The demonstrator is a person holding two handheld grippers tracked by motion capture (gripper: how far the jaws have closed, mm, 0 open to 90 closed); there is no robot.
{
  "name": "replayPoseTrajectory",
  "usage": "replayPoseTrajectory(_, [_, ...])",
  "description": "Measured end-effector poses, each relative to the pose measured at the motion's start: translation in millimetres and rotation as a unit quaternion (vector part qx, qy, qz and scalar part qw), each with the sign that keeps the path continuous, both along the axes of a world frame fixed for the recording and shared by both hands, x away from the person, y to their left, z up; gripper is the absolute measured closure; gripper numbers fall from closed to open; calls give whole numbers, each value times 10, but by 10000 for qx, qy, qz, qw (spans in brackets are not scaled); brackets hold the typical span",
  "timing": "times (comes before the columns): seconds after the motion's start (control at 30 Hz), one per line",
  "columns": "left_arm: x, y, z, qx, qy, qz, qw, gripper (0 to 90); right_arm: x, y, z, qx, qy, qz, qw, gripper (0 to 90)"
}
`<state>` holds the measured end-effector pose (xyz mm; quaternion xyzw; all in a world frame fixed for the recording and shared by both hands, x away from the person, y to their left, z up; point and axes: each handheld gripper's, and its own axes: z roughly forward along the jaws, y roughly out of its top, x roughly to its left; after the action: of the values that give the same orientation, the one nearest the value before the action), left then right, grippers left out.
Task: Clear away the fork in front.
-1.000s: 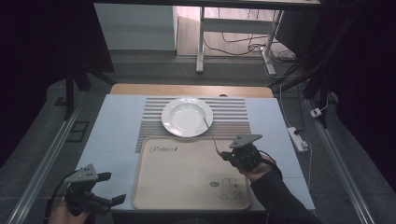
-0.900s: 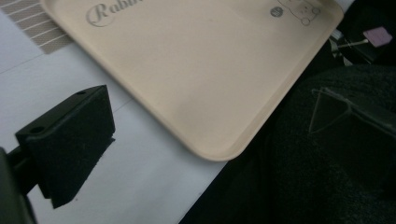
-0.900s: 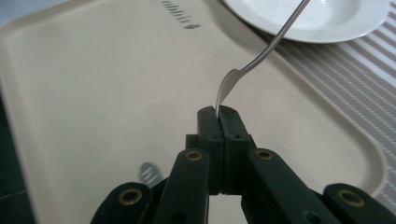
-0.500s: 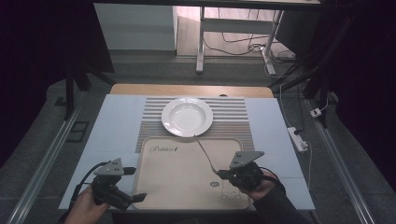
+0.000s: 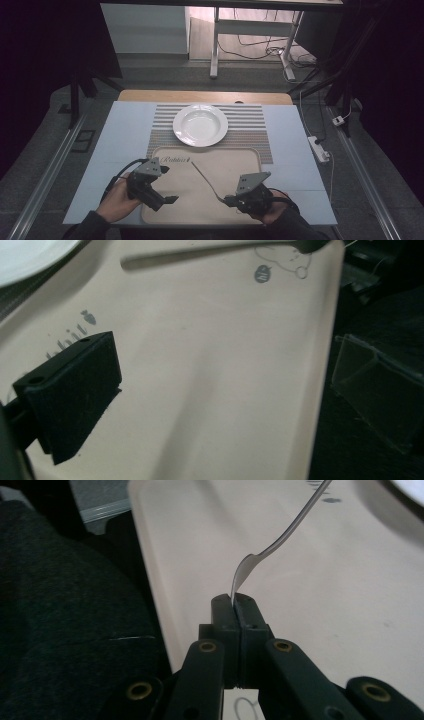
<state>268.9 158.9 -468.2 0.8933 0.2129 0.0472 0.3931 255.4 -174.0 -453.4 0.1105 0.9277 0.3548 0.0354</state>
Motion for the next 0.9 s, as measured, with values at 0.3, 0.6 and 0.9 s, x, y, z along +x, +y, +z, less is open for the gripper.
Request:
replayPoseTrajectory(0.3, [205,-240,5,501,-309,-670,9960,0,-36,106,-21,-81,31,334,9994,899])
replayPoseTrajectory(0.6, [374,-513,-13,640,-160,-1418,9877,10,-62,186,3,-132,118,715,9973,899])
replayPoseTrajectory(0.9, [408,-667,-80,947,-20,-2200,9709,223,-37,195,24,-157,175,858,9960,899])
